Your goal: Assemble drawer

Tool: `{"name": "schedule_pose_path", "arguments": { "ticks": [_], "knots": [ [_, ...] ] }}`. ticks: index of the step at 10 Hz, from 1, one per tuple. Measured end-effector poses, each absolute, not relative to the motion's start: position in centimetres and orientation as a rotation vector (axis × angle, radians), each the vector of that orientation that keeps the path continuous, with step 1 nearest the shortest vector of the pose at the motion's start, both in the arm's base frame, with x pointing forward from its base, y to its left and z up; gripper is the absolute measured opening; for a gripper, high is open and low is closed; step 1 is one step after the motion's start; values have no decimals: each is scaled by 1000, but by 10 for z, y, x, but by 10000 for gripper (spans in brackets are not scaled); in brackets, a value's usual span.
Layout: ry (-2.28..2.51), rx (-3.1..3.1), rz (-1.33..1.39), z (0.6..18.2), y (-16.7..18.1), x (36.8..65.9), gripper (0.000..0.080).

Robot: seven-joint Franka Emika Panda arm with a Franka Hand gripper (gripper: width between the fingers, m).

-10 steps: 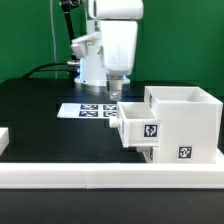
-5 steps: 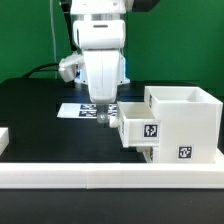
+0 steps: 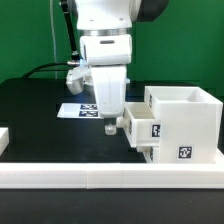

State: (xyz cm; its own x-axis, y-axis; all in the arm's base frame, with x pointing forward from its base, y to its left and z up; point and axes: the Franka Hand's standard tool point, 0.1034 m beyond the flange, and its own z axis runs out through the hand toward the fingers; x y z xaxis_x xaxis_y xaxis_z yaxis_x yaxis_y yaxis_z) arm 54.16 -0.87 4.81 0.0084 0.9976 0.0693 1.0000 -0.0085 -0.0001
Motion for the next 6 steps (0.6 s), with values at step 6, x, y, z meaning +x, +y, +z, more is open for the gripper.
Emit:
{"name": "schedule_pose_path", "arguments": {
  "ticks": [6],
  "knots": [
    [-2132,-2233,-80,50,23,544,648]
  ]
}}
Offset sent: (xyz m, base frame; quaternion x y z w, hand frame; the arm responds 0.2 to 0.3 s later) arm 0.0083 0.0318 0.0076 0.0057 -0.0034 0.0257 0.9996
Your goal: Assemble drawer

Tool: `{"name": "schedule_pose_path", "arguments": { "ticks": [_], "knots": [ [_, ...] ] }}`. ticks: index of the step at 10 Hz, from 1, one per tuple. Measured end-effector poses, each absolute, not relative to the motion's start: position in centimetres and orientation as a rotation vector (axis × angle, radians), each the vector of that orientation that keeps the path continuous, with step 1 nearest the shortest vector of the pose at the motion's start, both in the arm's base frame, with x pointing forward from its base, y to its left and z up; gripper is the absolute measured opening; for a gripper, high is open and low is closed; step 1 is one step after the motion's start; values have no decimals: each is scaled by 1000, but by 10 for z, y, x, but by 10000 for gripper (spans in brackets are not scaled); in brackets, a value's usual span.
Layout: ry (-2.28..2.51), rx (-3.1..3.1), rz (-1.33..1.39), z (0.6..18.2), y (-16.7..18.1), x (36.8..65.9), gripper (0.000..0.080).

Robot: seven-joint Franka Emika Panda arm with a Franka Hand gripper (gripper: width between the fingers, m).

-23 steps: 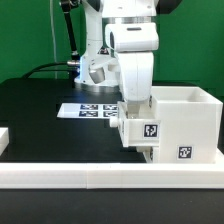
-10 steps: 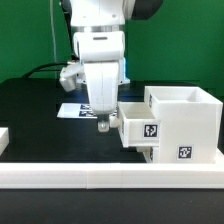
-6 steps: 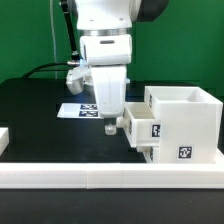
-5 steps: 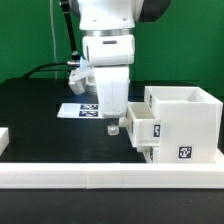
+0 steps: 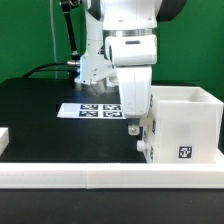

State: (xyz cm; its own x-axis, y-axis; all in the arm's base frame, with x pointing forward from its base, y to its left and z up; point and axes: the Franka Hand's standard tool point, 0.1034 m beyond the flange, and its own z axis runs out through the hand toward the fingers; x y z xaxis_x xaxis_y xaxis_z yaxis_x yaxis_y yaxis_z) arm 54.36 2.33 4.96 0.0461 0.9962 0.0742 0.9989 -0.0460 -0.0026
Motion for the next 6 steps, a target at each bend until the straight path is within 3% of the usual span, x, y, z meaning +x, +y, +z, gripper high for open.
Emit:
{"name": "schedule_pose_path", "arguments": {
  "ticks": [6],
  "knots": [
    [-2161,-2243,-96,56,-15,544,648]
  ]
}}
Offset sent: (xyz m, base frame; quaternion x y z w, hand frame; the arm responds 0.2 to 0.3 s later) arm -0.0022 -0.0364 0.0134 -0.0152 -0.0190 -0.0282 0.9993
